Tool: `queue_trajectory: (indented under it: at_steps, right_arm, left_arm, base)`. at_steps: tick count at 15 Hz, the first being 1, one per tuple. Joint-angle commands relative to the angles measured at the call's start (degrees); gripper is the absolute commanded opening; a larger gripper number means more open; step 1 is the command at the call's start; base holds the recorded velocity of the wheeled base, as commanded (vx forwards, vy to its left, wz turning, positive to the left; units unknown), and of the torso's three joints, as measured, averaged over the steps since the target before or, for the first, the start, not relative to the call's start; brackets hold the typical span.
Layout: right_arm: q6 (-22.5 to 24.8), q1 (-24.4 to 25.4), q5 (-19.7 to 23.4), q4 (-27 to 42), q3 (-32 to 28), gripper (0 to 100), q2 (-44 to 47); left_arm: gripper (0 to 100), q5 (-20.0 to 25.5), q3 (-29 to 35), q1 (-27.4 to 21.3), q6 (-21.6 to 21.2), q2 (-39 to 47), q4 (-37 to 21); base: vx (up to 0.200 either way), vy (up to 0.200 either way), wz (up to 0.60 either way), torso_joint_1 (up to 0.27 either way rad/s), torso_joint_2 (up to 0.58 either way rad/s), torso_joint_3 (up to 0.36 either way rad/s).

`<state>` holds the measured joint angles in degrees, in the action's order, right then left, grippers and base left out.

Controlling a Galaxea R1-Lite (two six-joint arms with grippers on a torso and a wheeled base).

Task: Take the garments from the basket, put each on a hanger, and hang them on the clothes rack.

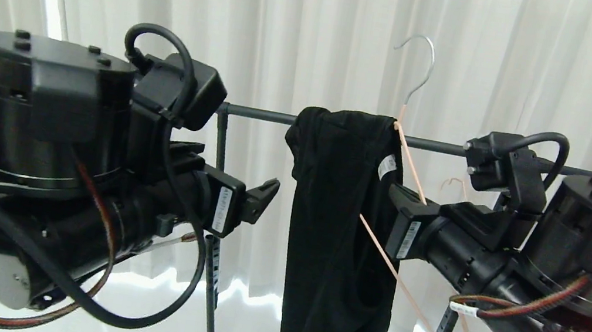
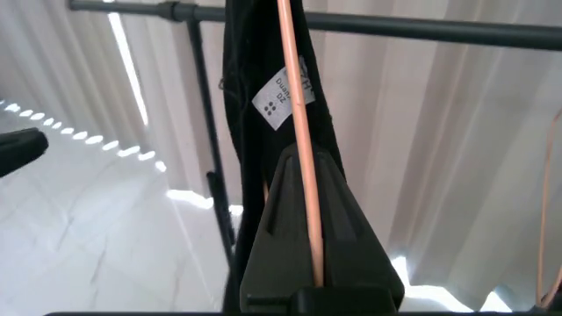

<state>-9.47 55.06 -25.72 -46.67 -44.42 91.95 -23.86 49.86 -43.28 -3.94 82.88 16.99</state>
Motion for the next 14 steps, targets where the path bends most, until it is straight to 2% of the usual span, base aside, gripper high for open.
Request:
queue_trajectory:
  at_steps: [1, 3, 4, 7, 11, 14]
  right_arm:
    - [0.2, 0.0, 4.6, 0.1, 7.0, 0, -7.2]
    - [0.4, 0.3, 9.7, 0.1, 13.3, 0, -10.9]
    - [0.6, 1.4, 10.9, 0.1, 16.8, 0, -12.1]
    - [1.4, 6.5, 12.2, 0.1, 21.6, 0, -13.0]
    - [4.9, 8.0, 18.1, 0.1, 23.0, 0, -13.0]
    - [8.2, 8.6, 21.5, 0.1, 23.5, 0, -12.9]
  left_arm:
    - [100, 6.9, -5.0, 4.7, -1.3, -6.3, 1.6]
    - [100, 14.8, -6.2, 8.1, -1.4, -8.2, 3.7]
    - [100, 17.9, -6.2, 8.7, -1.4, -8.9, 4.0]
    - [100, 24.9, -8.5, 8.1, -2.4, -10.8, 4.0]
    - [100, 41.2, -17.8, 7.8, -13.1, -16.2, 4.0]
    - [100, 45.0, -19.6, 7.0, -16.5, -15.6, 4.0]
  base:
    - [0.0, 0.0, 0.0, 0.0, 0.0, 0.0]
    - [0.0, 0.0, 0.0, 0.0, 0.0, 0.0]
    - [0.0, 0.0, 0.0, 0.0, 0.0, 0.0]
    - [0.0, 0.0, 0.0, 0.0, 0.0, 0.0]
    - [0.0, 0.0, 0.0, 0.0, 0.0, 0.0]
    - [0.0, 0.0, 0.0, 0.0, 0.0, 0.0]
